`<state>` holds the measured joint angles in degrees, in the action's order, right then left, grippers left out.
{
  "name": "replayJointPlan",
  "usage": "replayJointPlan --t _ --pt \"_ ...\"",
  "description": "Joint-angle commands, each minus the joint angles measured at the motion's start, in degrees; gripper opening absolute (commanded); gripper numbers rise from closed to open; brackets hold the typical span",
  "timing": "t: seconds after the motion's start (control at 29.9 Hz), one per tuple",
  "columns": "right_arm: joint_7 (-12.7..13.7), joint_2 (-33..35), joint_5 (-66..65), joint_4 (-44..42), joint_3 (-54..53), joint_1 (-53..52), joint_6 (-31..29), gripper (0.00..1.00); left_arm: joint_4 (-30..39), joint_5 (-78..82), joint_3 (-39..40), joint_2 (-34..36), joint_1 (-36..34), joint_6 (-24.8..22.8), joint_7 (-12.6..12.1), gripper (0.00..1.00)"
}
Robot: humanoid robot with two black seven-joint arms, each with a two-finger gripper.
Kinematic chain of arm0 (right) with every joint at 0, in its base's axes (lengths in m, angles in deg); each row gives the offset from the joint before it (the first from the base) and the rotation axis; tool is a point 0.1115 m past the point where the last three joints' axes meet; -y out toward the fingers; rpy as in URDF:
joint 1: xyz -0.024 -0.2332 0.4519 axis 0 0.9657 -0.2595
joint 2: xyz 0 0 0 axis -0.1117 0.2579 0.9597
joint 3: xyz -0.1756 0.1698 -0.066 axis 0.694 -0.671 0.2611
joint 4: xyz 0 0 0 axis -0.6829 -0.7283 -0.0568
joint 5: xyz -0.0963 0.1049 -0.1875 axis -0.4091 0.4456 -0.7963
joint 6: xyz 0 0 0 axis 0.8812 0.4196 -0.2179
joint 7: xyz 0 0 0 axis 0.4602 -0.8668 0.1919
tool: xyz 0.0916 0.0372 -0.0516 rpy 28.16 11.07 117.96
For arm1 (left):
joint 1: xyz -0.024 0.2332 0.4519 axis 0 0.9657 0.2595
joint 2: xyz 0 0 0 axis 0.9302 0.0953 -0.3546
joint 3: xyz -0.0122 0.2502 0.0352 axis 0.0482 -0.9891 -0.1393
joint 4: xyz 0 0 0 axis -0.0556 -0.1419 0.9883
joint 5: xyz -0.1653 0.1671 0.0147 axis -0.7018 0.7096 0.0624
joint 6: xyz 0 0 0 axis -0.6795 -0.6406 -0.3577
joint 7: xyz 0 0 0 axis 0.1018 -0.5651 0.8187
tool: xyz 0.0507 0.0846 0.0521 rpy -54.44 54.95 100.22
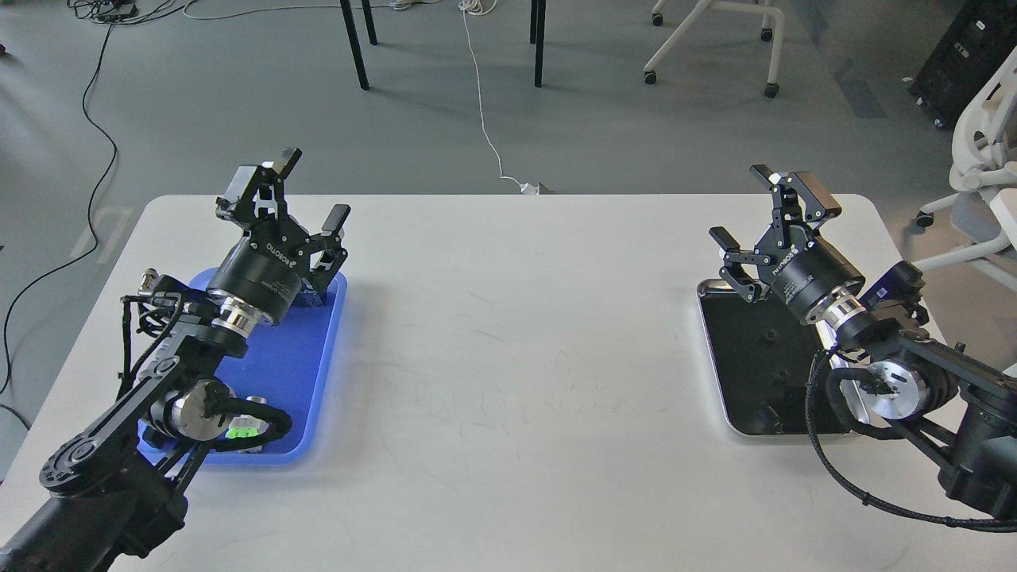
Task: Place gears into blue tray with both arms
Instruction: 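Move the right gripper up and over the metal tray, then lower the right gripper into the metal tray and grasp the small black piece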
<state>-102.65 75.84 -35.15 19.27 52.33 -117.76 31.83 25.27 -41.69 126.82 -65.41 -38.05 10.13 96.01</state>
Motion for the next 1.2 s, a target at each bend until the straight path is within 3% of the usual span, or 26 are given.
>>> replayJointPlan --t 0.0,0.3,0.4,0.5,0.64,0.87,1.07,1.17 --pt "0.0 -0.8 0.2 -0.8 0.6 0.0 0.0 0.99 0.3 0.0 0.0 0.0 0.6 -0.2 -0.1 0.98" --pt "0.0 -0.5 -0.8 -1.8 1.0 -0.5 -0.2 0.99 -0.5 -0.1 -0.1 0.4 -0.3 -0.7 0.5 0.98" --pt "0.0 0.0 -2.4 -2.0 1.1 -2.1 -0.2 0.99 -0.5 -0.2 -0.2 1.3 -0.5 -0.7 2.2 0.98" --pt "0.0 0.4 -10.0 -1.8 3.3 -4.2 -0.2 0.99 -0.5 0.0 -0.6 1.7 -0.3 -0.6 6.0 0.98" --pt "0.0 5.5 -24.5 -1.3 7.8 -8.5 -0.3 0.99 -0.2 0.2 -0.7 1.9 -0.1 -0.6 6.1 0.98" --pt "0.0 15.0 -46.9 1.8 26.7 -25.4 -0.3 0.99 0.4 0.5 -1.1 1.5 0.1 -0.6 6.1 0.98" --pt "0.0 16.5 -67.9 0.9 45.4 -40.6 0.2 0.99 0.9 0.5 -1.1 1.8 0.3 -0.6 6.1 0.98" --pt "0.0 16.4 -75.4 0.1 50.9 -43.4 1.6 0.98 1.4 0.5 -1.1 1.9 0.5 -0.6 6.1 0.98"
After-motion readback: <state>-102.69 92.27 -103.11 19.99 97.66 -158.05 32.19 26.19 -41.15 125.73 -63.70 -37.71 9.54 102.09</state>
